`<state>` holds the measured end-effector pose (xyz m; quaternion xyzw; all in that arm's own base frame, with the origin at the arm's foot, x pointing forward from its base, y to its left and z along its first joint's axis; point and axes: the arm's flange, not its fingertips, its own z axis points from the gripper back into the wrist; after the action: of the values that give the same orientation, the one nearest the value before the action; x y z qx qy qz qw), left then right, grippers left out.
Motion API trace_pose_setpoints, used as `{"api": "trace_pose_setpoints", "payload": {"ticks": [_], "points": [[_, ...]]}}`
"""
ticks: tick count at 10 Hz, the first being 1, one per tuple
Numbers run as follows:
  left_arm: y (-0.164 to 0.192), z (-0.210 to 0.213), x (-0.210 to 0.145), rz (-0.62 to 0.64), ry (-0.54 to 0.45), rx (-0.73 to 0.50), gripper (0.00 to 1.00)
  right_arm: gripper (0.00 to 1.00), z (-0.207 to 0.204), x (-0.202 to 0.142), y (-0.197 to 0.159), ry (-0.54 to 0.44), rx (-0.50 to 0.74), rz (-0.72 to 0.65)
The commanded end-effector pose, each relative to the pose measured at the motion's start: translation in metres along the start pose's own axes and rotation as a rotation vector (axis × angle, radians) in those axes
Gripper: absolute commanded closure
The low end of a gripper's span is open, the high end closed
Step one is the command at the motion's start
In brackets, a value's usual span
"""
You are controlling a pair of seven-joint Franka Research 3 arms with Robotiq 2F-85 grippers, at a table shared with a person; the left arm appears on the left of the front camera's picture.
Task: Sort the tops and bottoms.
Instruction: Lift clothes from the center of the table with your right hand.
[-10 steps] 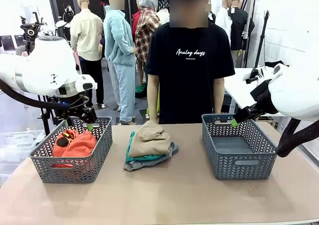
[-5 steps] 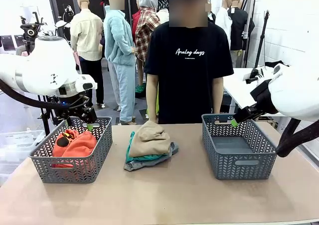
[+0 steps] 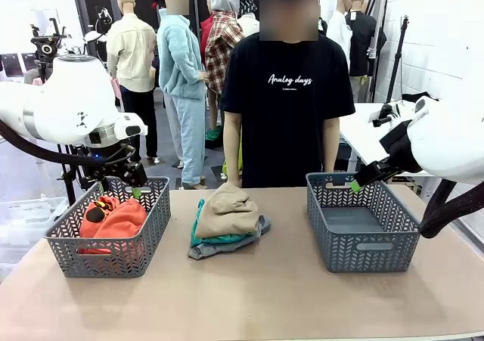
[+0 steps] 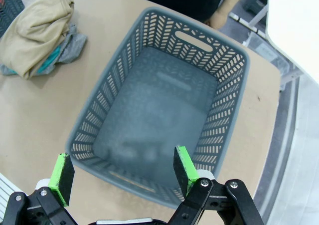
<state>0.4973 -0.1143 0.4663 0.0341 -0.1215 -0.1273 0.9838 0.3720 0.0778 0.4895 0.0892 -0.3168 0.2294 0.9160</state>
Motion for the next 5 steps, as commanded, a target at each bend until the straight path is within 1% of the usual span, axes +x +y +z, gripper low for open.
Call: {"api": "trace_pose_setpoints", "payload": {"ticks": [1, 2, 3, 4, 5], "points": [[-0.005, 0.037, -0.028, -0.031, -0.124, 0.020, 0.04, 0.00, -0.002, 0.000, 0.000, -0.006, 0.013, -0.008], [-0.008, 0.074, -0.049, -0.074, -0.216, 0.086, 0.04, 0.00, -0.002, 0.000, 0.000, -0.006, 0.013, -0.008], [-0.011, 0.112, -0.070, -0.171, -0.290, 0.091, 0.04, 0.00, -0.002, 0.000, 0.000, -0.006, 0.013, -0.008], [-0.013, 0.137, -0.089, -0.238, -0.343, 0.048, 0.04, 0.00, -0.002, 0.000, 0.000, -0.006, 0.013, -0.008], [-0.012, 0.156, -0.108, -0.293, -0.352, 0.023, 0.04, 0.00, -0.002, 0.000, 0.000, -0.006, 0.013, -0.008]]}}
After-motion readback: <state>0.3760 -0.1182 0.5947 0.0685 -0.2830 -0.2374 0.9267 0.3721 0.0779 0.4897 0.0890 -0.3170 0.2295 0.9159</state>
